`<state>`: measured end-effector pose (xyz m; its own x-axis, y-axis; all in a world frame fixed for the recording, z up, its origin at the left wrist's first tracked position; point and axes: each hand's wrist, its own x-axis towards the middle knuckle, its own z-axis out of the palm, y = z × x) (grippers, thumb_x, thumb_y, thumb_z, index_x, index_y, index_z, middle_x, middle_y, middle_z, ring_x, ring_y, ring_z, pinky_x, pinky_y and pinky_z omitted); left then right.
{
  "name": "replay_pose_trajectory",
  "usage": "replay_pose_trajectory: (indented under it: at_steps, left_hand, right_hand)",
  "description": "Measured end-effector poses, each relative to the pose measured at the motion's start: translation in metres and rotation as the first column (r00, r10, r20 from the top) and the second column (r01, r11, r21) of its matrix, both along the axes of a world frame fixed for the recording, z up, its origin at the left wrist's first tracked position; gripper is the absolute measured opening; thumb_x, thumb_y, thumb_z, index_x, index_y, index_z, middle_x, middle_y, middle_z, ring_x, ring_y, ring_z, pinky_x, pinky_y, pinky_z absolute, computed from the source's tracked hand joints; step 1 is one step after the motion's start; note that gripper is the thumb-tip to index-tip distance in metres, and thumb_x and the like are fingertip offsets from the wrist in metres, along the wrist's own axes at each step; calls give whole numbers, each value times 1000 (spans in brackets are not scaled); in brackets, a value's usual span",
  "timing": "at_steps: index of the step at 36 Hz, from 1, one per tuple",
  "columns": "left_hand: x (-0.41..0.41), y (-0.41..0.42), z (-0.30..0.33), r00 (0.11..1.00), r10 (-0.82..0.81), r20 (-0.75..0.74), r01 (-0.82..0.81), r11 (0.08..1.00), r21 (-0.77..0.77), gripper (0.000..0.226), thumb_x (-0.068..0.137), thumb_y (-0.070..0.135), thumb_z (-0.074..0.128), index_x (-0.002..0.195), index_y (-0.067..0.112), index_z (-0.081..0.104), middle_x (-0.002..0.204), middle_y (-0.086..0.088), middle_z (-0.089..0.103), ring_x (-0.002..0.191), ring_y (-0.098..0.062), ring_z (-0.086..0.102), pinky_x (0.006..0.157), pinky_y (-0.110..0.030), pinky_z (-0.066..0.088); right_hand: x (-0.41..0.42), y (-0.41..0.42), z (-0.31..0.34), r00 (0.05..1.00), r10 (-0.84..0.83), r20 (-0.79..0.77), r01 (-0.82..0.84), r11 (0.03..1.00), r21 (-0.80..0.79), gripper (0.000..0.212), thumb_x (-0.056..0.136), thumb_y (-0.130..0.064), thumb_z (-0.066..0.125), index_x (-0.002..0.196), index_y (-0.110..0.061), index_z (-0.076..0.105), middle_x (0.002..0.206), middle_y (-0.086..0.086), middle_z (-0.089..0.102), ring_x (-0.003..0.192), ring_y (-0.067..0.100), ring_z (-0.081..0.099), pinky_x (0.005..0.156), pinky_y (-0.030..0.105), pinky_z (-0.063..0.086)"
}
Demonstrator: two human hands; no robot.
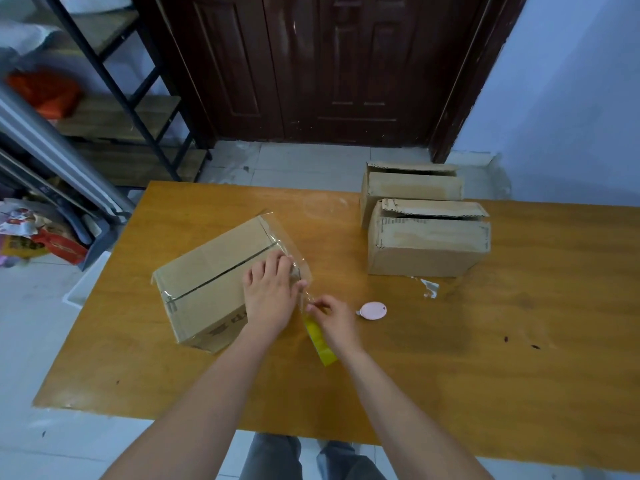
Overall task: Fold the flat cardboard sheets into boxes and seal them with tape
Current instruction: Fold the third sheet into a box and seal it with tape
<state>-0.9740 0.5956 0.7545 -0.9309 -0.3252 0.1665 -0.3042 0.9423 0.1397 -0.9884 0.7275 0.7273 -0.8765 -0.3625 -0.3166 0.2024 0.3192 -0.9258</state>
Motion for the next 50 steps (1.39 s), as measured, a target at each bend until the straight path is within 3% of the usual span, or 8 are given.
replay_pose_trajectory:
  at_steps: [9, 13, 22, 32, 37, 43, 46, 50]
  left_hand:
    - [-7, -23, -7, 987, -79, -140, 61, 990, -128, 31, 74, 29, 77, 97, 16, 61, 108, -5, 60, 86, -32, 55, 72, -41, 43]
    - [-4, -31, -14, 972, -149, -184, 110, 972, -210, 32, 75, 31, 75, 97, 16, 57, 105, -5, 61, 82, -31, 52, 71, -40, 40]
    - [2, -54, -16, 933, -307, -186, 251, 929, -272, 44, 67, 30, 82, 102, 15, 59, 107, -3, 62, 88, -27, 41, 71, -40, 41]
    - [19, -71, -7, 884, -448, -134, 424, 889, -174, 57, 56, 29, 88, 100, 18, 52, 102, -1, 64, 87, -24, 44, 74, -37, 35]
    - [19, -83, -3, 852, -515, -91, 498, 853, -156, 62, 51, 30, 91, 97, 17, 52, 102, -2, 63, 86, -23, 43, 73, -36, 31]
    - [12, -85, 6, 829, -560, 5, 554, 818, -155, 55, 44, 32, 92, 88, 12, 65, 97, -5, 65, 79, -27, 56, 62, -39, 49]
    - [7, -85, 11, 809, -585, 58, 586, 798, -142, 60, 38, 30, 93, 88, 9, 67, 94, -8, 65, 78, -29, 60, 61, -38, 51]
    - [0, -89, 14, 755, -646, 107, 655, 742, -144, 65, 37, 21, 91, 89, 11, 54, 89, -10, 61, 75, -28, 58, 58, -37, 48]
  right_hand:
    - [24, 17, -12, 986, -154, -59, 154, 988, 2, 29, 83, -15, 67, 68, -39, 63, 75, -18, 65, 82, 8, 59, 79, 29, 45]
    - [21, 25, -2, 975, -208, -77, 210, 978, 9, 31, 84, -2, 64, 70, -30, 61, 76, -15, 62, 75, -4, 56, 74, 16, 41]
    - [22, 44, -16, 678, 284, -679, 194, 821, 537, 15, 61, -8, 70, 59, -16, 57, 62, -3, 55, 76, 11, 40, 61, 22, 37]
    - [46, 13, -53, 713, 480, -512, 112, 643, 758, 16, 69, -16, 55, 56, -17, 65, 60, -4, 54, 73, 13, 40, 62, 24, 29]
    - [48, 5, -48, 776, 511, -370, 41, 545, 837, 46, 70, -19, 38, 95, -30, 75, 58, -13, 61, 66, 13, 60, 74, 26, 46]
    - [47, -12, -35, 857, 444, -261, 23, 474, 880, 38, 66, -23, 45, 88, -34, 74, 63, -17, 62, 64, 8, 59, 71, 22, 45]
    - [39, -19, -14, 906, 304, -295, 88, 545, 834, 52, 66, -23, 71, 117, -30, 65, 92, -10, 66, 84, 13, 62, 71, 28, 50]
    - [24, -30, 6, 937, 135, -322, 155, 665, 731, 51, 93, -14, 44, 143, -17, 36, 139, 2, 43, 127, 21, 40, 102, 31, 36]
